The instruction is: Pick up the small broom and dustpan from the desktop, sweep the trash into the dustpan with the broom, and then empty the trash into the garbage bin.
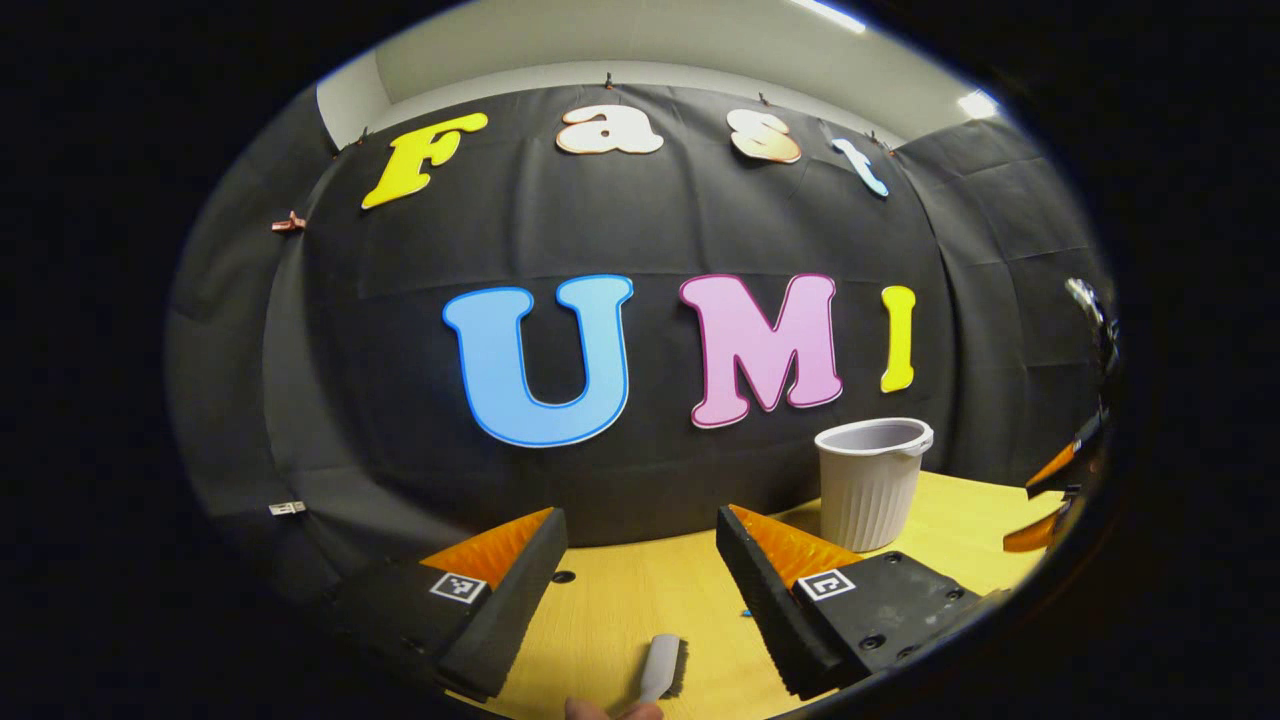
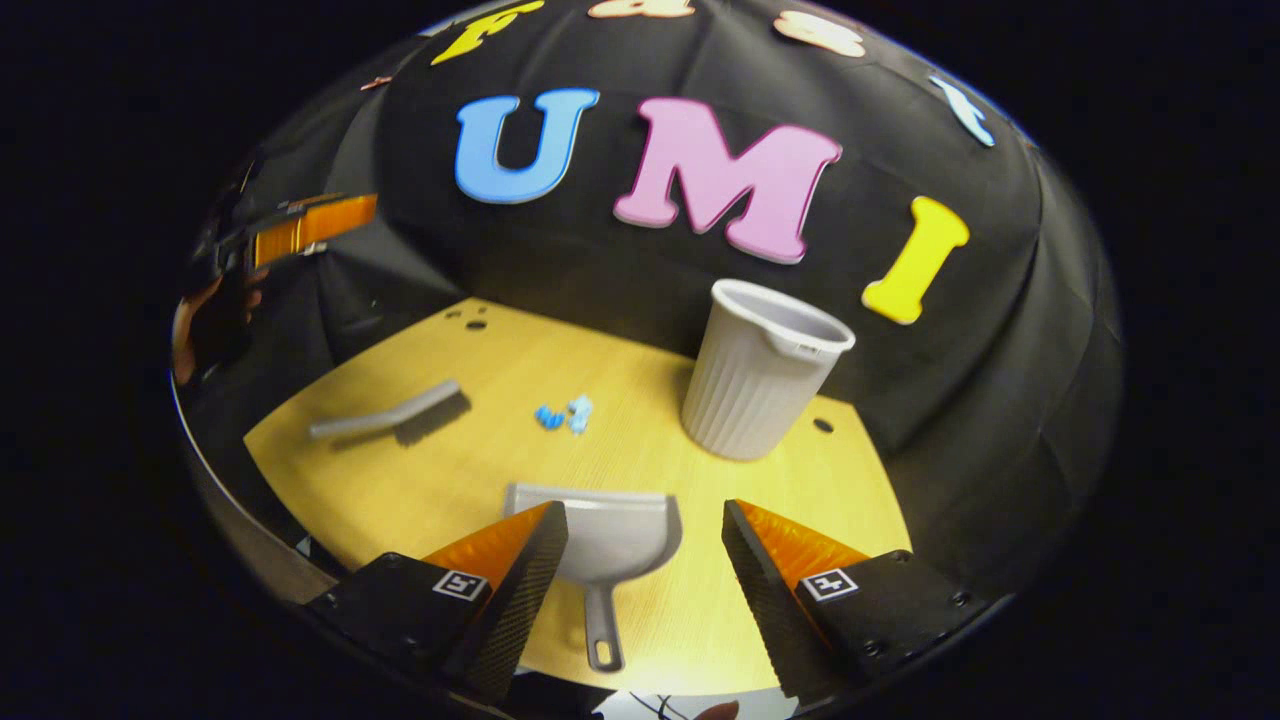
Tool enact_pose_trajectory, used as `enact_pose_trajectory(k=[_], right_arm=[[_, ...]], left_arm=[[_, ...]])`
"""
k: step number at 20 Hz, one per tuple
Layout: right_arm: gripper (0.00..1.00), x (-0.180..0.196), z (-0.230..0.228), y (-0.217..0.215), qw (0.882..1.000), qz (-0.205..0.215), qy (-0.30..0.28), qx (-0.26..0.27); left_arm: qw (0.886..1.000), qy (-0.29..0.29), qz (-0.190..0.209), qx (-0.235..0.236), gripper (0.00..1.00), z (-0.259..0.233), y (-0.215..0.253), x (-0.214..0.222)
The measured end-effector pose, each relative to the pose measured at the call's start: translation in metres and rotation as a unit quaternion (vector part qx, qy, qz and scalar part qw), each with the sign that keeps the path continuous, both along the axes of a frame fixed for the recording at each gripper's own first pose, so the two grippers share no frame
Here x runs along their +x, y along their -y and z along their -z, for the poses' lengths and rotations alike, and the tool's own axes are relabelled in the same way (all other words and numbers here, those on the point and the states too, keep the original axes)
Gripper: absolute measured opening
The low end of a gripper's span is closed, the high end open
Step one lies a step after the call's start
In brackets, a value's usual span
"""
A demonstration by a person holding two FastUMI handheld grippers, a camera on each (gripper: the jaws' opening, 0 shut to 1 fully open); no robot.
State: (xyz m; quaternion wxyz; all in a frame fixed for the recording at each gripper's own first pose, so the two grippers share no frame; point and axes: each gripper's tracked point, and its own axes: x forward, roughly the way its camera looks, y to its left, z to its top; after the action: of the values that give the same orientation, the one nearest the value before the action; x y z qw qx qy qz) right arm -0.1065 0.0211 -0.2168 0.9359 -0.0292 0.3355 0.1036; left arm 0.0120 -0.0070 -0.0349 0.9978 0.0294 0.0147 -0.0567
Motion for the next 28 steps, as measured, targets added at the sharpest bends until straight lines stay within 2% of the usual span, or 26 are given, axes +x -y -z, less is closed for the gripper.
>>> enact_pose_trajectory(k=[3, 9, 14, 17, 18, 20, 21, 22, 23, 24, 25, 27, 28], right_arm=[[0.95, -0.023, 0.059, -0.007, 0.994, -0.018, -0.104, 0.004], [0.92, -0.031, 0.152, -0.025, 0.972, -0.021, -0.232, 0.001], [0.88, -0.021, 0.188, -0.040, 0.963, -0.020, -0.267, 0.001], [0.83, -0.015, 0.190, -0.049, 0.959, -0.018, -0.281, 0.027], [0.81, -0.016, 0.190, -0.051, 0.956, -0.019, -0.288, 0.040], [0.68, -0.015, 0.191, -0.045, 0.955, -0.014, -0.292, 0.042], [0.65, -0.010, 0.191, -0.045, 0.955, -0.015, -0.292, 0.044], [0.39, -0.009, 0.191, -0.045, 0.955, -0.016, -0.294, 0.045], [0.39, -0.007, 0.194, -0.047, 0.956, -0.019, -0.288, 0.044], [0.31, -0.003, 0.194, -0.047, 0.958, -0.024, -0.281, 0.042], [0.39, -0.004, 0.193, -0.046, 0.959, -0.022, -0.279, 0.043], [0.39, -0.007, 0.190, -0.047, 0.958, -0.024, -0.283, 0.047], [0.29, -0.003, 0.190, -0.046, 0.960, -0.023, -0.276, 0.044]], left_arm=[[1.000, -0.006, 0.001, 0.004, 0.97, 0.007, 0.000, -0.002], [1.000, -0.014, -0.006, 0.015, 0.97, 0.015, -0.012, -0.010], [0.999, -0.026, -0.018, 0.025, 0.97, 0.028, -0.027, -0.014], [0.999, -0.032, -0.024, 0.029, 0.97, 0.033, -0.037, -0.019], [0.999, -0.032, -0.027, 0.028, 0.97, 0.033, -0.040, -0.019], [0.998, -0.035, -0.035, 0.028, 0.97, 0.035, -0.045, -0.016], [0.998, -0.040, -0.038, 0.027, 0.97, 0.039, -0.047, -0.015], [0.998, -0.045, -0.035, 0.022, 0.97, 0.044, -0.046, -0.017], [0.998, -0.052, -0.028, 0.018, 0.97, 0.049, -0.042, -0.015], [0.998, -0.064, -0.016, 0.013, 0.97, 0.056, -0.037, -0.013], [0.997, -0.079, 0.000, 0.006, 0.97, 0.065, -0.031, -0.010], [0.992, -0.125, 0.031, -0.011, 0.97, 0.093, -0.020, -0.007], [0.987, -0.155, 0.038, -0.016, 0.97, 0.110, -0.018, -0.007]])
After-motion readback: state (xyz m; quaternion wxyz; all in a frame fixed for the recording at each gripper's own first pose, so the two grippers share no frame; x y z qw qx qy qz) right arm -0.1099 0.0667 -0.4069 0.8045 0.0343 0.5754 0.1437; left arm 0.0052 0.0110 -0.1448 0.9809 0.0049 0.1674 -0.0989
